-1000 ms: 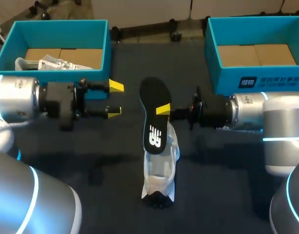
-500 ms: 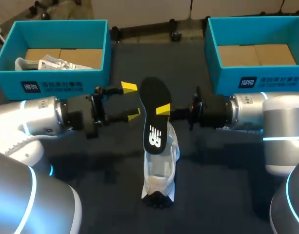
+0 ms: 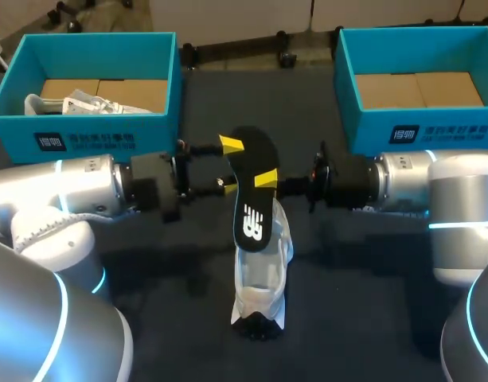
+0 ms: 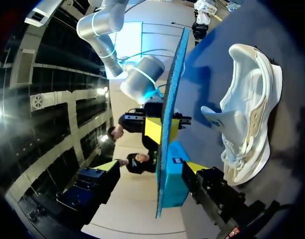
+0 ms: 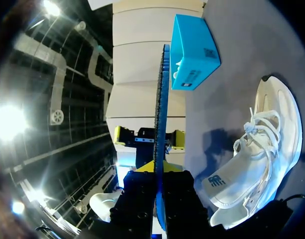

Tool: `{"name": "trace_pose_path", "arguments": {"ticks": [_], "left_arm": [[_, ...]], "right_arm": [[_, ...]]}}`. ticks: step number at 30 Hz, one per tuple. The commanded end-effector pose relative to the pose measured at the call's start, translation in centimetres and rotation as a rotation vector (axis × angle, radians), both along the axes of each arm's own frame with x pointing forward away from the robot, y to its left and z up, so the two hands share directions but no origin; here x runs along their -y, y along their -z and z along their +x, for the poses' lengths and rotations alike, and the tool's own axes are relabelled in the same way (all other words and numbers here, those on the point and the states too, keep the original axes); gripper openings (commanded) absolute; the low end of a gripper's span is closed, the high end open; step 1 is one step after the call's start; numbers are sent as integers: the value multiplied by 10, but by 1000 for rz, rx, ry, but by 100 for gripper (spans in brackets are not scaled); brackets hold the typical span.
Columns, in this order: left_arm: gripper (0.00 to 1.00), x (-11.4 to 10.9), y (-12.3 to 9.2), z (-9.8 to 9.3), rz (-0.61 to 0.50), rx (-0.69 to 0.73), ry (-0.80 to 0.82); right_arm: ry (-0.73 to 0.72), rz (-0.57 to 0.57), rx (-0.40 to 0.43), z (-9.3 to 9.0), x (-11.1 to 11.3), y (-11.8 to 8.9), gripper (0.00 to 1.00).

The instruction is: Take the shoe out of the shoebox, open the shoe tongue, remove and reinsert the insole, then place the shoe into the shoebox

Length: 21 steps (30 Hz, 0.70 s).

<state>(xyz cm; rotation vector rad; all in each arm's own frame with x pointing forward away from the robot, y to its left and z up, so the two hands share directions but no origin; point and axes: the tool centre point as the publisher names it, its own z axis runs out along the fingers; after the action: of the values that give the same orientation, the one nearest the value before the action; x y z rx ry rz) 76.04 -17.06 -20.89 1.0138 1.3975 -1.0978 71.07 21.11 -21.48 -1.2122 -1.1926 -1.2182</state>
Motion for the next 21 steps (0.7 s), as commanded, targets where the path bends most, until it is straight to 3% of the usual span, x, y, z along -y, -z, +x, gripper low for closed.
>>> {"name": "trace_pose_path", "arguments": {"ticks": [1,6,8,21], "left_arm": [[75,8,5,6,11,-14,13],[65,11,10,9,28,-24,15],[53,11,11,9,28,-30,18],[39,17,12,7,68,-17,52]], "right_arm": [[1,-1,0,-1,0,0,0],[1,-1,0,-1,0,0,0],[1,-1,0,-1,0,0,0],[1,-1,0,-1,0,0,0]]}}
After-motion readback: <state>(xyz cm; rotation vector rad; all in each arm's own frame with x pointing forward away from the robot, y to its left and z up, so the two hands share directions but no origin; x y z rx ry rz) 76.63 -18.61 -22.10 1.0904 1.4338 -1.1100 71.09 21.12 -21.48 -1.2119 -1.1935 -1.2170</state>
